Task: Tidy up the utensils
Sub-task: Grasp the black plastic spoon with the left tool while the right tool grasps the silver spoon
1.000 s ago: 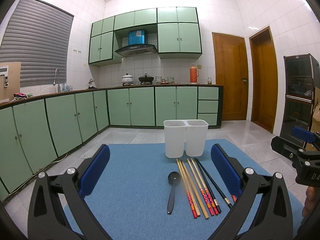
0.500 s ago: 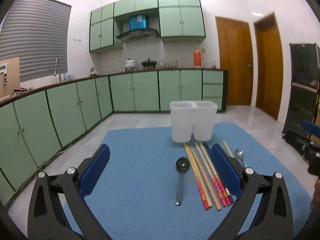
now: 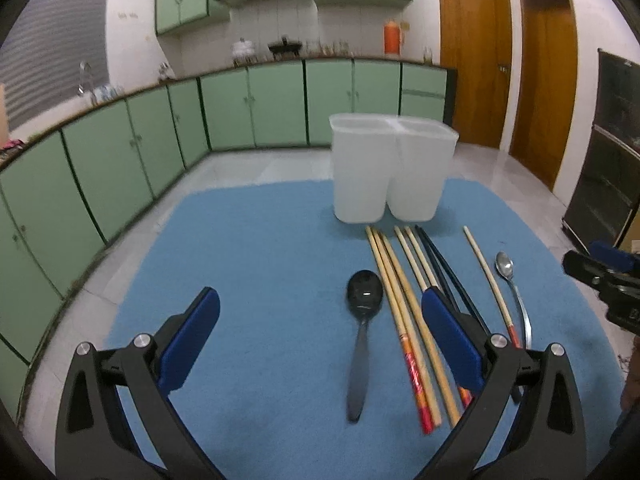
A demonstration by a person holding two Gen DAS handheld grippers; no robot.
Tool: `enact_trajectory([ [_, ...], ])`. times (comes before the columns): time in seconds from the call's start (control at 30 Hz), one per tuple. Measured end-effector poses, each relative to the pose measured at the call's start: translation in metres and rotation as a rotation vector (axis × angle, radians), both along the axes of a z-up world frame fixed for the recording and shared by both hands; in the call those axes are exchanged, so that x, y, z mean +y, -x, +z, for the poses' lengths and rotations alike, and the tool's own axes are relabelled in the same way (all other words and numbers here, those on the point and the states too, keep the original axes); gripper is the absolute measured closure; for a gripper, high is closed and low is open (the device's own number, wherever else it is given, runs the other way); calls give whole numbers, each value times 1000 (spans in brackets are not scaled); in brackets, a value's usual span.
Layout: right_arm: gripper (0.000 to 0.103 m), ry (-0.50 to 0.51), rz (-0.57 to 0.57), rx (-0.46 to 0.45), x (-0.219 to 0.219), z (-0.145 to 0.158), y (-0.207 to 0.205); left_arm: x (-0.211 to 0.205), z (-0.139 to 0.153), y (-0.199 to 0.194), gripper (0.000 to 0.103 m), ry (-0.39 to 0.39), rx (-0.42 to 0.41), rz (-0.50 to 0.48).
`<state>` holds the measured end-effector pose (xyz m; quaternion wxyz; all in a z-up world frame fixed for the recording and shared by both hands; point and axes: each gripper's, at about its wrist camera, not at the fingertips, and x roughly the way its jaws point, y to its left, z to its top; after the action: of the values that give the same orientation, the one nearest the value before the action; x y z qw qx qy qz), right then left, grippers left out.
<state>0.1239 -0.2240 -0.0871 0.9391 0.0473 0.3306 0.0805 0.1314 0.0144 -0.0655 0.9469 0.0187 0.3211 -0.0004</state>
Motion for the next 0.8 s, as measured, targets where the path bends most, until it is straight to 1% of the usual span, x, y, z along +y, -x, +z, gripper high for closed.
enact_trajectory([
  [0.07, 46, -21, 0, 61, -3, -10, -19, -4, -8, -18, 12, 6, 52, -13],
  [0.13, 48, -35, 1, 107, -6, -19, -35, -7, -15, -33, 24, 10, 94, -26],
  [0.17, 49, -32, -1, 126, -6, -24, -41, -9, -20, -41, 25, 19, 127, -37],
  [0.23, 51, -42, 16, 154, -6, -30, -48, -12, -27, -49, 25, 34, 159, -44],
  [0.33, 55, -51, 31, 186, -4, -37, -58, -14, -35, -59, 26, 31, 201, -40],
  [0.43, 59, -69, 29, 218, -4, -44, -67, -11, -42, -67, 32, 44, 238, -32],
  [0.53, 64, -80, 28, 250, -4, -50, -75, -7, -47, -73, 34, 60, 260, -26],
  [0.63, 64, -86, 18, 275, -5, -54, -80, -4, -52, -79, 38, 72, 285, -30],
  [0.8, 68, -65, 6, 278, -2, -56, -83, -1, -54, -83, 38, 79, 295, -31],
])
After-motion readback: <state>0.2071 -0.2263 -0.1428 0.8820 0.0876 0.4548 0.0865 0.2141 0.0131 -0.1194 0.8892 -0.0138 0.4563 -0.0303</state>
